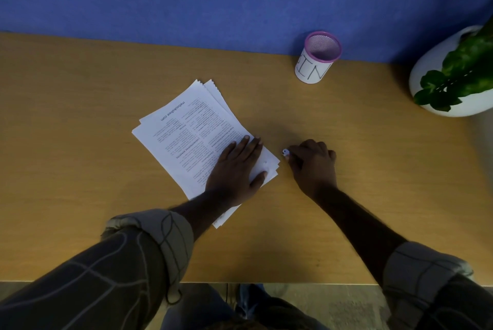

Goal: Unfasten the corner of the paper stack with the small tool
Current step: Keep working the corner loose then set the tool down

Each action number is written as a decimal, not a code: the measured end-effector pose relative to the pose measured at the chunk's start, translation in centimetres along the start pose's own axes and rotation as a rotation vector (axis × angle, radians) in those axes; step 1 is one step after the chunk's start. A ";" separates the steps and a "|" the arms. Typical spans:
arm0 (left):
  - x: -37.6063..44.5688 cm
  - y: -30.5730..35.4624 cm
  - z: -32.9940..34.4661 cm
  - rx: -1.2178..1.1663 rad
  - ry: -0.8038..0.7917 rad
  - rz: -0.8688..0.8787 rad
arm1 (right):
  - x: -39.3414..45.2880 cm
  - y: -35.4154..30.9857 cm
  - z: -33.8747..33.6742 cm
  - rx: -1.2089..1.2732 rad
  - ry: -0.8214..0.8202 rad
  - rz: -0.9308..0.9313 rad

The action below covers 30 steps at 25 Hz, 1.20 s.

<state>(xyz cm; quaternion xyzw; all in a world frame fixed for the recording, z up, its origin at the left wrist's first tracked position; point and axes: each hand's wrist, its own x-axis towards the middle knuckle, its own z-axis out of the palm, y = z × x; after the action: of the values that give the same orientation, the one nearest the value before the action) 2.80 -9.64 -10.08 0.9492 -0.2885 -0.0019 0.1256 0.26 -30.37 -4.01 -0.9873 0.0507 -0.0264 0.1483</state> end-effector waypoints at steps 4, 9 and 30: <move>-0.1 0.0 0.0 -0.008 0.011 0.004 | 0.2 -2.1 -0.4 -0.128 0.037 -0.267; -0.1 0.1 -0.1 -0.019 0.024 0.006 | 0.7 -4.2 0.2 -0.306 -0.212 -0.397; -0.3 0.2 -0.6 -0.016 0.050 0.017 | 3.2 -2.9 0.4 -0.304 -0.239 -0.588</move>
<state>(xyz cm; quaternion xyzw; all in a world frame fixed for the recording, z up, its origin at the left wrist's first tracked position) 2.48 -9.53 -9.49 0.9454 -0.2934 0.0205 0.1406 3.78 -27.83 -3.41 -0.9666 -0.2500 0.0557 -0.0095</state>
